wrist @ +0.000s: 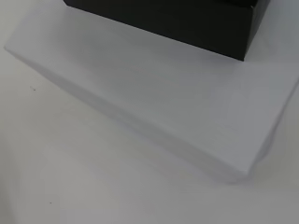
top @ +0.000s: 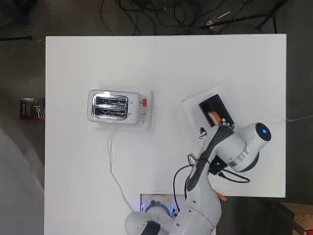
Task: Teleoperate dual arm-hand system to toast a bread
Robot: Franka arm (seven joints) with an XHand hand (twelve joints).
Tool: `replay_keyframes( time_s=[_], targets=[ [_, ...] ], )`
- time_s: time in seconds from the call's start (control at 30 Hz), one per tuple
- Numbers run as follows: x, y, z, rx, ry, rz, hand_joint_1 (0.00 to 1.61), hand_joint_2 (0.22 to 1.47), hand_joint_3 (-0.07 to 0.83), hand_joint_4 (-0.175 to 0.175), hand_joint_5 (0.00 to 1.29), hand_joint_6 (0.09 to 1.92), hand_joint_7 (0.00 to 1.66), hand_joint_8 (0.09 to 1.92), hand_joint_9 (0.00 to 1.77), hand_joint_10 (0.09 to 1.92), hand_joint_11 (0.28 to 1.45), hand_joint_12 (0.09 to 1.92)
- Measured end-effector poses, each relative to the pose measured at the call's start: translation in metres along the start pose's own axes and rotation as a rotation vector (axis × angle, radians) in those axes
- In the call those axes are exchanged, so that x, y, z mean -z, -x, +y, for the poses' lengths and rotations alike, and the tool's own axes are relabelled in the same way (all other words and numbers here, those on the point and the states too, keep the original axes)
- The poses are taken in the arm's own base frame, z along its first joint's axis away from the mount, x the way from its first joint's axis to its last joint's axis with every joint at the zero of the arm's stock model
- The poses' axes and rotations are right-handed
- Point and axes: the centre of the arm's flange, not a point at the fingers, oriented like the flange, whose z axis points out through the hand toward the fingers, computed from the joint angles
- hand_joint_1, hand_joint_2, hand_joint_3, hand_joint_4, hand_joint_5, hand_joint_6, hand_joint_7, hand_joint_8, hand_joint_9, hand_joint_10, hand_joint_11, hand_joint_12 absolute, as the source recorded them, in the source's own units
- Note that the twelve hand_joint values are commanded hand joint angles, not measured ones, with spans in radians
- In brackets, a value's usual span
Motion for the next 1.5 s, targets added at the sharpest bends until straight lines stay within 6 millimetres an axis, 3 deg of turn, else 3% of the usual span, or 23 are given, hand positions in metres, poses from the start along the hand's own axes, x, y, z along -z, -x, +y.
replay_keyframes(
  time_s=[0.5,1.0,1.5],
  targets=[
    [-0.008,0.0,0.011,0.021,-0.005,-0.004,0.19,0.95,0.005,-0.014,0.37,0.09,0.42,0.09,0.47,0.09,0.42,0.09],
    [0.015,0.006,0.017,-0.023,-0.021,0.036,0.21,1.0,0.013,-0.022,0.39,0.09,0.43,0.09,0.49,0.09,0.45,0.09],
    [0.024,0.034,0.02,-0.038,-0.012,0.084,0.32,0.97,-0.007,-0.04,0.31,0.09,0.41,0.09,0.46,0.09,0.41,0.09]
  ],
)
